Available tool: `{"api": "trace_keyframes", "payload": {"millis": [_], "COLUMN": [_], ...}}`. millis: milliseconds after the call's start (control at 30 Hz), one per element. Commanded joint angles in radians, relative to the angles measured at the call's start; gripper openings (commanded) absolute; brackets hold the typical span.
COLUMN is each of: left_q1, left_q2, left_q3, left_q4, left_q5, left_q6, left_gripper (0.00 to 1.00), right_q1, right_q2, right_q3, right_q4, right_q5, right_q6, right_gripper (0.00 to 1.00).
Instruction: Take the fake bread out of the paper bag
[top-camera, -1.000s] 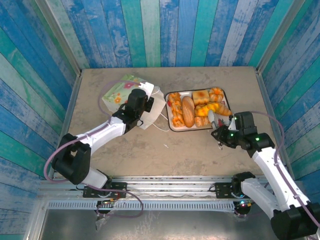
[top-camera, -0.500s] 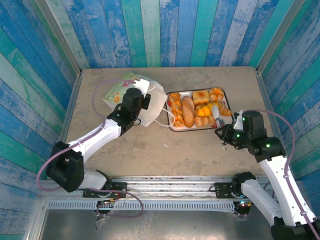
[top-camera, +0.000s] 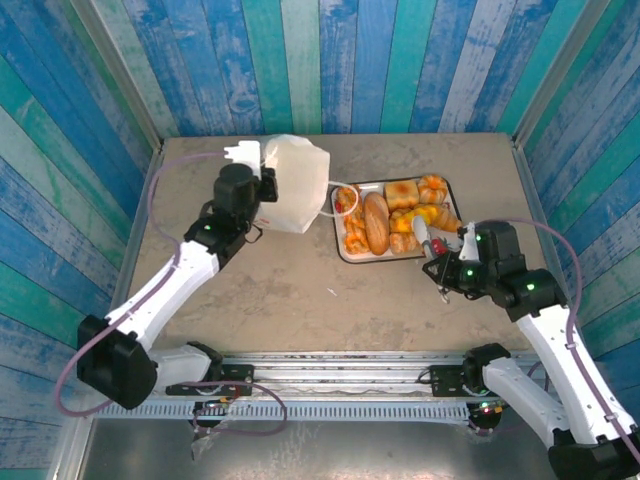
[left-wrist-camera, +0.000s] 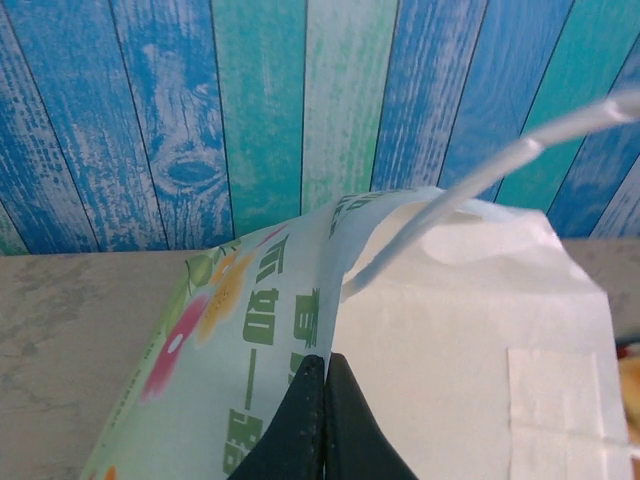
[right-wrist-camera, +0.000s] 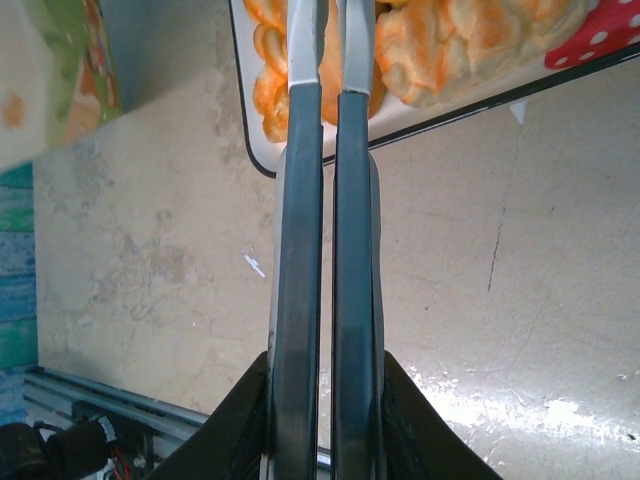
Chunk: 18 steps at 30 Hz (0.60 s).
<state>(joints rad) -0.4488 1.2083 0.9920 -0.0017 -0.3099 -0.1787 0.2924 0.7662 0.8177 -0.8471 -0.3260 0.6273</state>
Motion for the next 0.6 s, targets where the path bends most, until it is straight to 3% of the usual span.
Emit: {"api": "trace_keyframes", "payload": {"millis": [0, 333, 567], "left_q1": [0.028, 0.16, 0.287], "left_q2": [-0.063, -0.024, 0.041], "left_q3": [0.045, 0.075, 0.008], "left_q4": [-0.018, -0.019, 0.127], "left_q5": [0.12, 0.369, 0.579], "left_q6": [-0.115, -0.369, -0.586], "left_gripper": [0.02, 0.01, 0.0], "right_q1": [0.056, 0.219, 0.383], "right_q2": [0.017, 0.091, 0.147], "right_q3": [0.03, 0.081, 0.143], "right_q4": [0.032, 0.041, -0.012], "right_q5": [0.054, 0.175, 0.325], "right_q6": [-0.008, 0.014, 0.05], "right_gripper": [0.23, 0.22, 0.21]}}
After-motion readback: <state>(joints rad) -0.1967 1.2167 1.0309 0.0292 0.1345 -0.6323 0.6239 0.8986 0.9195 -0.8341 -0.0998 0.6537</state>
